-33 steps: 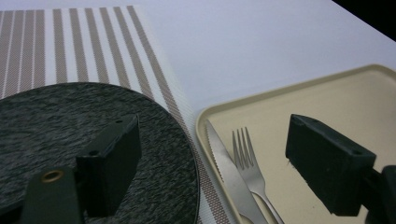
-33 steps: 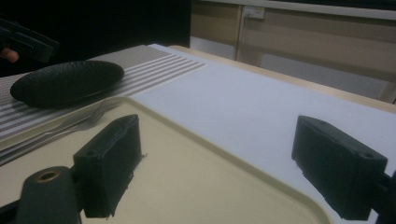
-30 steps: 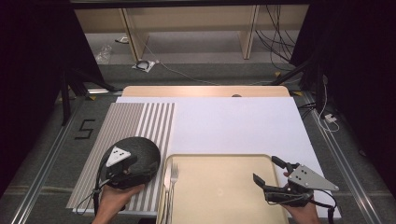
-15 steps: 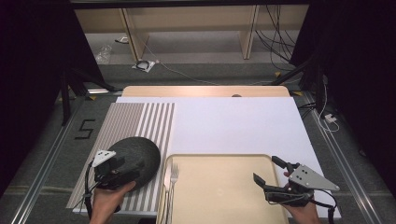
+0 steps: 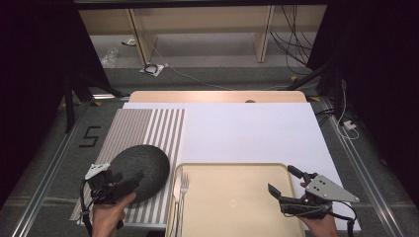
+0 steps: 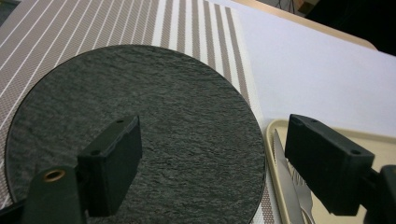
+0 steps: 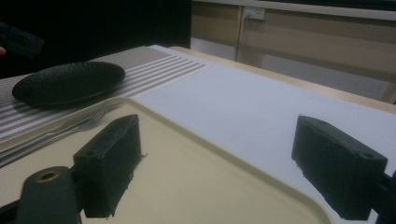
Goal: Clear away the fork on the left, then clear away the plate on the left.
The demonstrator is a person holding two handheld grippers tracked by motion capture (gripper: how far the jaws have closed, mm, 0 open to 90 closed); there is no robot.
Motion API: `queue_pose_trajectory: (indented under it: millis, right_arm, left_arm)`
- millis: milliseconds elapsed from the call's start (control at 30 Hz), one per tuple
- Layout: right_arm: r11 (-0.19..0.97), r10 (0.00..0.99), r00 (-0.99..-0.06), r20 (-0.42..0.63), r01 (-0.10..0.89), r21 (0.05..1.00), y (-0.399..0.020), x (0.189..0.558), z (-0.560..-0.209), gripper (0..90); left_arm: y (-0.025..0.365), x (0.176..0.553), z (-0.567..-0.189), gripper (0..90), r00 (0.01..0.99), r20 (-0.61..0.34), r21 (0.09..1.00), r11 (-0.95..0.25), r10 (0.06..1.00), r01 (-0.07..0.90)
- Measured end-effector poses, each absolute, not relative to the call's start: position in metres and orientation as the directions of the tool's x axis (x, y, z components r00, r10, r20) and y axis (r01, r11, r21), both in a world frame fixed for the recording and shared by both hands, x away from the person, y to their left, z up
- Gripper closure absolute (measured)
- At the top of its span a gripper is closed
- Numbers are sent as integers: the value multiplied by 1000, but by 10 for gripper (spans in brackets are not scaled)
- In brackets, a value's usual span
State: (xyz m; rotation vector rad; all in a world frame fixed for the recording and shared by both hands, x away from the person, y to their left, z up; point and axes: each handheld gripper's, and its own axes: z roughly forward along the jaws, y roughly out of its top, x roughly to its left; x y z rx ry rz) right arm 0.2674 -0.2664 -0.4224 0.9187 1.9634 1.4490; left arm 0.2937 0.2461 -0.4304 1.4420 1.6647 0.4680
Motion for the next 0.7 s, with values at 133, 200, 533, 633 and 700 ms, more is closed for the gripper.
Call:
queue_pose_trajectory:
  millis: [133,200,533,633,700]
  right_arm:
    - [198,774,-633,-24,206,958,-266,268,-423,165]
    - [194,775,-631,-20,208,959,-267,268,-423,165]
    - [196,775,-631,-28,199,960,-267,267,-422,165]
    - [194,773,-634,-24,199,961,-266,267,-422,165]
    - [196,775,-631,-24,205,959,-265,267,-422,165]
  left_arm:
    - [253,293,-432,190,7,-400,733,315,917,602]
    - [256,293,-433,190,-7,-410,727,332,912,601]
    - [268,290,-440,185,-80,-487,680,435,870,591]
    - [272,287,-441,185,-110,-508,667,471,855,577]
    - [275,285,-441,185,-127,-513,669,488,849,562]
